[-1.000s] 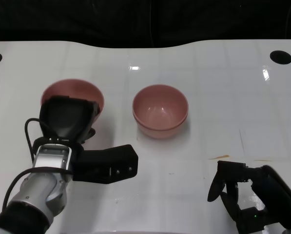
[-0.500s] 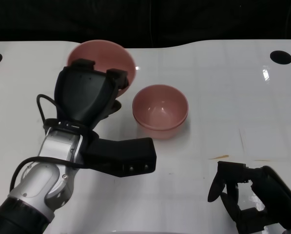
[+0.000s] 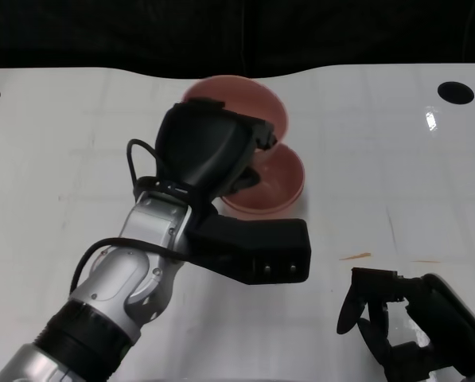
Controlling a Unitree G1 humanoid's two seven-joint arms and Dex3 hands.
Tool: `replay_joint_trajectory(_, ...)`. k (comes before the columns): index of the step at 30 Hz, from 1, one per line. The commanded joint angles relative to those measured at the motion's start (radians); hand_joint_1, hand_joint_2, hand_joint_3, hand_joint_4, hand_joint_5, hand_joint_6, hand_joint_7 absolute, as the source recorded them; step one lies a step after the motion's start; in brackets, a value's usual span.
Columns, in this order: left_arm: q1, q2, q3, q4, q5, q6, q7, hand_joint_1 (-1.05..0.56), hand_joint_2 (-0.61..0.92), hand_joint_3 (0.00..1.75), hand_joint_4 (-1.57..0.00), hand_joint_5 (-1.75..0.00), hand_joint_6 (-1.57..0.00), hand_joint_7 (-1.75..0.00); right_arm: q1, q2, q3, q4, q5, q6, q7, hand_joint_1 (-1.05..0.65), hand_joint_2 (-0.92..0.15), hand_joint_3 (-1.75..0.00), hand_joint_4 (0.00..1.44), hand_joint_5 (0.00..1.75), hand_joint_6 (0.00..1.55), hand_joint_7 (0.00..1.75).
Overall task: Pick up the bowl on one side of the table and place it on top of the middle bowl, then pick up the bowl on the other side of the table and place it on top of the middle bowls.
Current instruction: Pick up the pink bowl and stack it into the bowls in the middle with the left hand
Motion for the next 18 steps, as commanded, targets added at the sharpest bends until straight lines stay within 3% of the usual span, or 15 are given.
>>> replay_joint_trajectory(1,-0.030,-0.023,-0.020,0.033,-0.007,0.015,-0.045,-0.31,0.91,0.08,-0.85,-1.75,-1.05,-0.12,0.003,-0.002,-0.001,-0.005,-0.003,0.022,0.002,-0.30,-0.33,-1.43,0.99,1.75,0.83,1.49)
replay_joint_trajectory(9,-0.046,-0.074,-0.042,0.159,-0.044,-0.022,-0.027,-0.29,0.91,0.07,-0.86,-1.75,-1.17,-0.25,0.009,0.005,0.003,-0.022,-0.016,0.041,-0.001,-0.30,-0.34,-1.42,0.99,1.75,0.83,1.50)
replay_joint_trajectory(11,-0.052,-0.082,-0.046,0.193,-0.050,-0.033,-0.012,-0.28,0.91,0.06,-0.86,-1.75,-0.94,-0.77,0.010,0.006,0.003,-0.027,-0.017,0.048,0.001,-0.30,-0.33,-1.42,0.99,1.75,0.82,1.50)
replay_joint_trajectory(12,-0.054,-0.085,-0.047,0.208,-0.054,-0.042,-0.005,-0.26,0.91,0.06,-0.86,-1.75,-0.82,-1.13,0.011,0.007,0.003,-0.031,-0.018,0.051,0.001,-0.30,-0.33,-1.42,0.99,1.75,0.82,1.50)
replay_joint_trajectory(14,-0.060,-0.095,-0.044,0.246,-0.068,-0.063,0.012,-0.26,0.91,0.05,-0.86,-1.75,-0.74,-1.34,0.013,0.008,0.004,-0.036,-0.016,0.057,0.005,-0.30,-0.33,-1.43,0.98,1.75,0.82,1.50)
replay_joint_trajectory(16,-0.067,-0.106,-0.039,0.292,-0.091,-0.090,0.033,-0.27,0.92,0.09,-0.84,-1.75,-0.70,-1.30,0.015,0.007,0.005,-0.040,-0.014,0.060,0.007,-0.30,-0.33,-1.43,0.98,1.75,0.82,1.50)
replay_joint_trajectory(18,-0.078,-0.112,-0.040,0.337,-0.105,-0.107,0.043,-0.29,0.92,0.12,-0.77,-1.65,-0.71,-1.04,0.014,0.005,0.005,-0.039,-0.015,0.058,0.008,-0.30,-0.33,-1.43,0.97,1.75,0.81,1.50)
